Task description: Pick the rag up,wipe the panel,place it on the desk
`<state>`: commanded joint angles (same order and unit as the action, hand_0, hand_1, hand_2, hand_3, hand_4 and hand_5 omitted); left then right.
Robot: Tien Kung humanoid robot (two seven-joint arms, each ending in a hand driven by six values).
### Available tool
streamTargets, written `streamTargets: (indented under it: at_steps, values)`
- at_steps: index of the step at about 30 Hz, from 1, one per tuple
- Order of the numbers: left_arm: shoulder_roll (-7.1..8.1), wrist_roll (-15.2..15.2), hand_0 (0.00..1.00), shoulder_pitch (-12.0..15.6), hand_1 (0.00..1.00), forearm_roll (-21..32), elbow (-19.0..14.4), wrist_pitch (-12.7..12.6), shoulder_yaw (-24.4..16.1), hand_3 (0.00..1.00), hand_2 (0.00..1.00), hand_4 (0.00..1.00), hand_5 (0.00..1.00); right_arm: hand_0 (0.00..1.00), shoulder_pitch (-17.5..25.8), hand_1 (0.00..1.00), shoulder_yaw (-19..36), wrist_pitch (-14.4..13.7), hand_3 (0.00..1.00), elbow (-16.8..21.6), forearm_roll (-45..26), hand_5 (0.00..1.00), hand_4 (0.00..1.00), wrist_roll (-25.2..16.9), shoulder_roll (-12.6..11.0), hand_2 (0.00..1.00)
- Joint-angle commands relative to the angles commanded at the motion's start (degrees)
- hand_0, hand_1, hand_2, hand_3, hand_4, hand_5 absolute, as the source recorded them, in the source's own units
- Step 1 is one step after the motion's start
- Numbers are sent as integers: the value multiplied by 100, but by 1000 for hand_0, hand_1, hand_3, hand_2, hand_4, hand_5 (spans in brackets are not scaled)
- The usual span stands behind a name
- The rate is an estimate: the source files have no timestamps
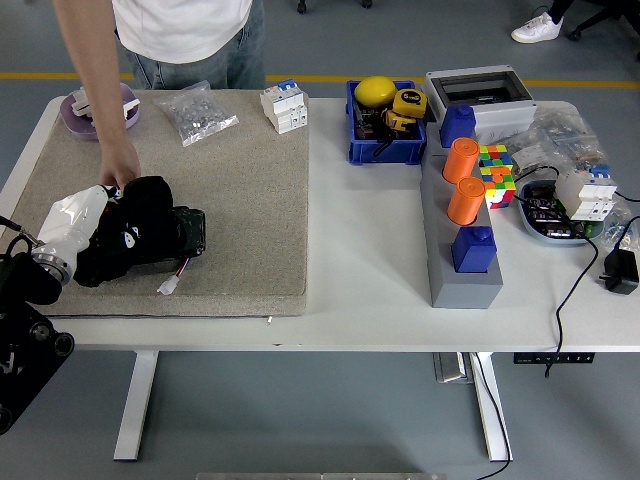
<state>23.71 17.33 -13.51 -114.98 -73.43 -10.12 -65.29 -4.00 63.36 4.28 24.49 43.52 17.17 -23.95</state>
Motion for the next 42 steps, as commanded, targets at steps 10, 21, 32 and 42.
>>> streamTargets:
  at_steps: [10, 21, 32, 42]
  values:
    - [33, -14, 276, 287, 208, -123, 154, -40, -718, 458, 484, 68, 2, 786, -3, 549, 66, -23, 715, 44, 65, 723, 998, 0, -11, 695]
    - [177, -39, 275, 527, 209, -146, 267, -79, -1025, 459, 482, 72, 2, 784, 11, 549, 55, -14, 715, 54, 61, 724, 998, -6, -18, 695]
    - [319, -33, 267, 737, 208, -181, 254, -134, -1295, 455, 477, 67, 2, 784, 11, 549, 61, -14, 715, 66, 69, 724, 998, -10, -26, 695]
    - [317, -22, 267, 756, 209, -237, -26, -161, -1155, 456, 477, 72, 2, 786, 0, 548, 63, -25, 715, 73, 74, 723, 998, -18, -23, 695]
